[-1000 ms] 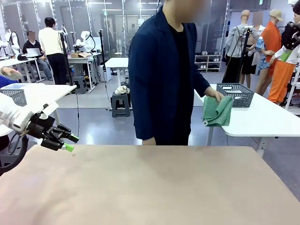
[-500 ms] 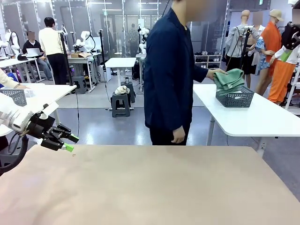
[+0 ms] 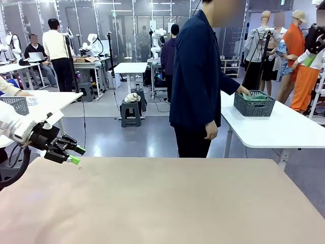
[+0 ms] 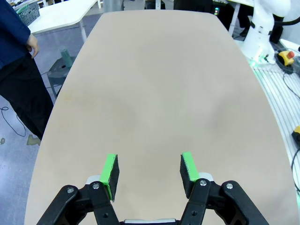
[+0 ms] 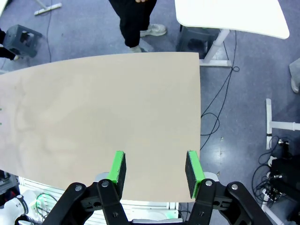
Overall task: Fold the towels and place them in the basket.
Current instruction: Stack the folded Towel with hook on the right side of the table.
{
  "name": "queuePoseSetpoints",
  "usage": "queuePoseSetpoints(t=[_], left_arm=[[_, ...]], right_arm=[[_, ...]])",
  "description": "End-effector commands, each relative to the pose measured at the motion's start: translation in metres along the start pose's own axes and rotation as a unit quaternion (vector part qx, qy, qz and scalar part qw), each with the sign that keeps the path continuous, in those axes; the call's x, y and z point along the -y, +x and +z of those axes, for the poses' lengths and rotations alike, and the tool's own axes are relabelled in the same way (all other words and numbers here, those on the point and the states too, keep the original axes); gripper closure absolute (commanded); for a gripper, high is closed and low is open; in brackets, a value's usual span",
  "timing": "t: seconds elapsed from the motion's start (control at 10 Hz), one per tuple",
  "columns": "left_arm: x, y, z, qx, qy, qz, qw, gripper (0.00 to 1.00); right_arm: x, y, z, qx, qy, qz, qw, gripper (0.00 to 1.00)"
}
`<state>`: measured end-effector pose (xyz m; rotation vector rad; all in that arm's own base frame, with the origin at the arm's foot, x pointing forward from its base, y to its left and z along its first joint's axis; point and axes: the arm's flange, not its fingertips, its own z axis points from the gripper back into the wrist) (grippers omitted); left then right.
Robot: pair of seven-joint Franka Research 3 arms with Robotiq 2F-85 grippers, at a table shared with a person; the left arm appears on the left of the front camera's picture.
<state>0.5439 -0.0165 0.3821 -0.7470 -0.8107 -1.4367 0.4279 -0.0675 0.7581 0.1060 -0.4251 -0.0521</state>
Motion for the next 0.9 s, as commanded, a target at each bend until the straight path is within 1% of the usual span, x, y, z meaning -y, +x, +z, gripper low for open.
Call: queuePoseSetpoints(t=[0.0,0.8], left_arm=[[0.0003,0.0014,0.001,0.0,0.001,-0.002,1.0,0.32],[0.0003,0.0014,0.001,0.0,0.001,-0.002,1.0,0.32]], right_arm=[[0.002,0.0007,0.0011,0.001,0.004,0.008,1.0,0.36],[0.002,0.0007,0.0011,0.001,0.004,0.008,1.0,0.36]])
